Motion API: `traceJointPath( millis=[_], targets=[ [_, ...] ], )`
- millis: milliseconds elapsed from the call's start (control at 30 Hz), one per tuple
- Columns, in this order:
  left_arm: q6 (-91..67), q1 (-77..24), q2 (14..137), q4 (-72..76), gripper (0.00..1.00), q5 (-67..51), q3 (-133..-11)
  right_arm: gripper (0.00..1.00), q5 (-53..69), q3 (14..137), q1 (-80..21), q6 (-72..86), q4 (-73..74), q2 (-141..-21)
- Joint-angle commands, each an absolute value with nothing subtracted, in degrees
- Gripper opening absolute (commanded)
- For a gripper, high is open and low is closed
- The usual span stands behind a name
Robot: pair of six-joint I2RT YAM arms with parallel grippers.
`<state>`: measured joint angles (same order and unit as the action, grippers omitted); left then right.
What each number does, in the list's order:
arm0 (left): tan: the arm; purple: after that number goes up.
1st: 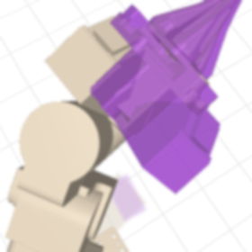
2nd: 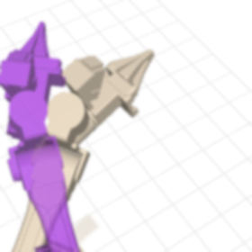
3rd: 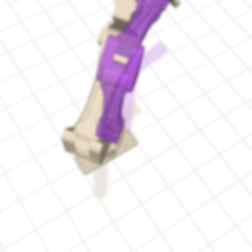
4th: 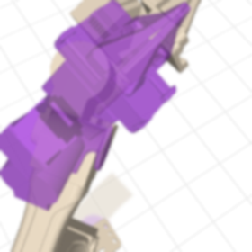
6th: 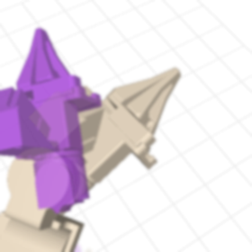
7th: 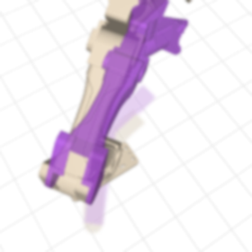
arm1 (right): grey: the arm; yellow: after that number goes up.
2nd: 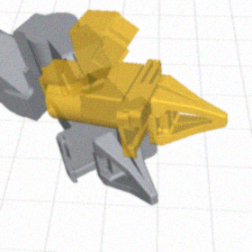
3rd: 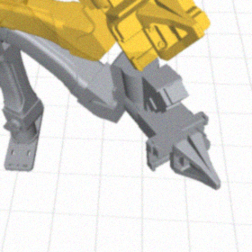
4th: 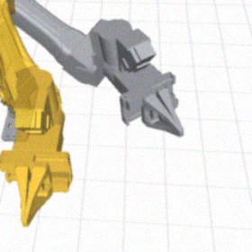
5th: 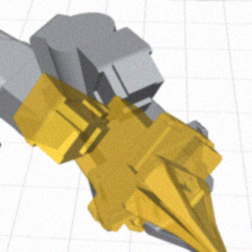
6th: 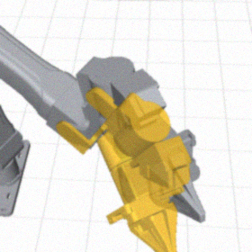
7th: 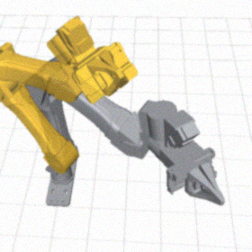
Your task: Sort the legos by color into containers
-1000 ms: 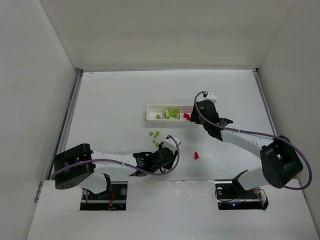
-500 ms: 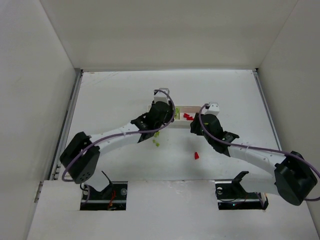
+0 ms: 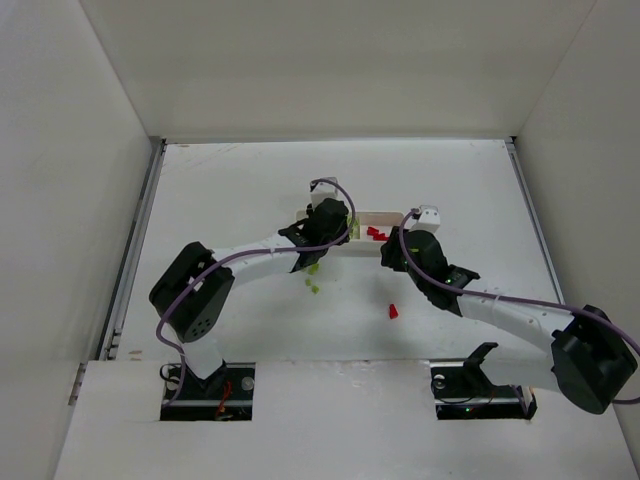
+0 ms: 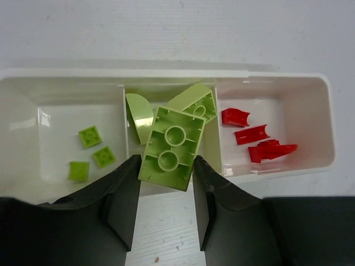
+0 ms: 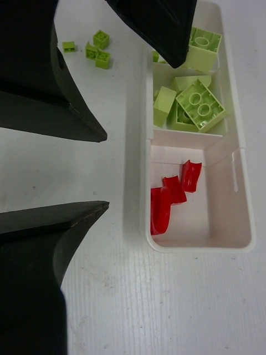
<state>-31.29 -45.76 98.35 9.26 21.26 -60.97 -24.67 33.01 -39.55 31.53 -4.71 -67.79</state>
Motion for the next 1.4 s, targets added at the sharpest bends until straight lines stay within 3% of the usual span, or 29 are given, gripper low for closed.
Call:
traceJointPath(
  millis=[0, 867, 1167, 1267, 1367],
  targets=[
    [-35.24, -45.57, 97.73, 10.90, 0.22, 21.98, -60.91, 0.53, -25.58, 33.05, -40.30, 31.91, -8.00, -67.24],
    [-36.91, -46.10, 99.41, 9.32, 0.50, 17.05, -60.21, 0.54, -26.19, 32.52, -40.38, 32.43, -6.68, -64.51],
    [-34.63, -47.41, 93.96, 10.02, 0.60, 18.54, -58.54, 0.29, -29.97, 33.84, -42.57, 37.25, 6.92, -63.45],
    [-32.35, -47.33, 91.33, 11.07, 0.61, 20.12, -58.01, 0.30, -30.32, 34.10, -45.73, 40.77, 13.25, -64.33],
    [-29.45, -46.89, 88.34, 13.09, 0.63, 21.35, -57.40, 0.50, -31.55, 33.40, -49.51, 44.90, 17.30, -64.42]
  ],
)
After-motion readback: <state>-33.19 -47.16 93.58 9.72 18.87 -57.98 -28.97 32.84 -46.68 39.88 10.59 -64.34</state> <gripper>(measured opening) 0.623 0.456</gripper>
